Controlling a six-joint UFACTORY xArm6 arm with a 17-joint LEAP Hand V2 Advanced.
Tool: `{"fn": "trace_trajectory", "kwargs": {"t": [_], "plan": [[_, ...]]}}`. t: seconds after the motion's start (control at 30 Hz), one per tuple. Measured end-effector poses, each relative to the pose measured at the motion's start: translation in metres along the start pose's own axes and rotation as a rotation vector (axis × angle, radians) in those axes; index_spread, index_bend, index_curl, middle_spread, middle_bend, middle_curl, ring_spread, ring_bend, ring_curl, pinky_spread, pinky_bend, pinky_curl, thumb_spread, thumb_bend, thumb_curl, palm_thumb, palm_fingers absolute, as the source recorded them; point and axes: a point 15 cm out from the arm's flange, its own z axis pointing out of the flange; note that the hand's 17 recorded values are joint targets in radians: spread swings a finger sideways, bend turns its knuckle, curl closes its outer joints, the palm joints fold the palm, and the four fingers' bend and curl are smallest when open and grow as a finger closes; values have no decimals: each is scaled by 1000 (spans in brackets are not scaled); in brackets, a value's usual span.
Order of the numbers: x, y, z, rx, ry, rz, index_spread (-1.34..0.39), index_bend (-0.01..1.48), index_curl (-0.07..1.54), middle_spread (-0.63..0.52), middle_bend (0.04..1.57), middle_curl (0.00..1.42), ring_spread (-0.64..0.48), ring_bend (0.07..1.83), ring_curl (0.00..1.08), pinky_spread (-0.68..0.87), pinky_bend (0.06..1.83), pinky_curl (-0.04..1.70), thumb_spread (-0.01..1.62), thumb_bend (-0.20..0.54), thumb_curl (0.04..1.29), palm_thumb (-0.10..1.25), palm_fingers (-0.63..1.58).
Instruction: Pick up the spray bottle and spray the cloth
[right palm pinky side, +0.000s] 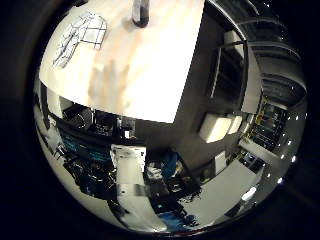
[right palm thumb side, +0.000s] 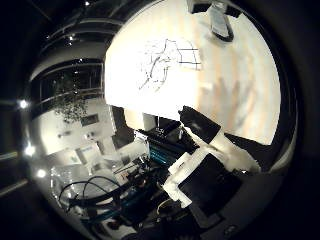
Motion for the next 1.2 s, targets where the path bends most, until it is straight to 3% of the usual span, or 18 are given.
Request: {"fn": "trace_trajectory", "kwargs": {"t": [0.23, 0.33, 0.83, 1.2], "plan": [[7, -8, 0, 43, -9, 25, -294, 148, 285, 29, 275, 371, 175, 442, 249, 415, 430, 261, 1139, -23, 369, 686, 309], [18, -9, 3, 62, -8, 49, -283, 127, 268, 29, 281, 372, 175, 476, 258, 406, 470, 271, 1147, -34, 357, 609, 267], [49, -9, 27, 245, -292, 231, -249, 143, 245, 66, 359, 380, 170, 564, 272, 394, 585, 276, 1152, -21, 332, 535, 195], [115, 9, 28, 370, -360, 354, -233, 150, 257, 69, 390, 377, 171, 606, 269, 396, 616, 261, 1160, -20, 330, 537, 187]]}}
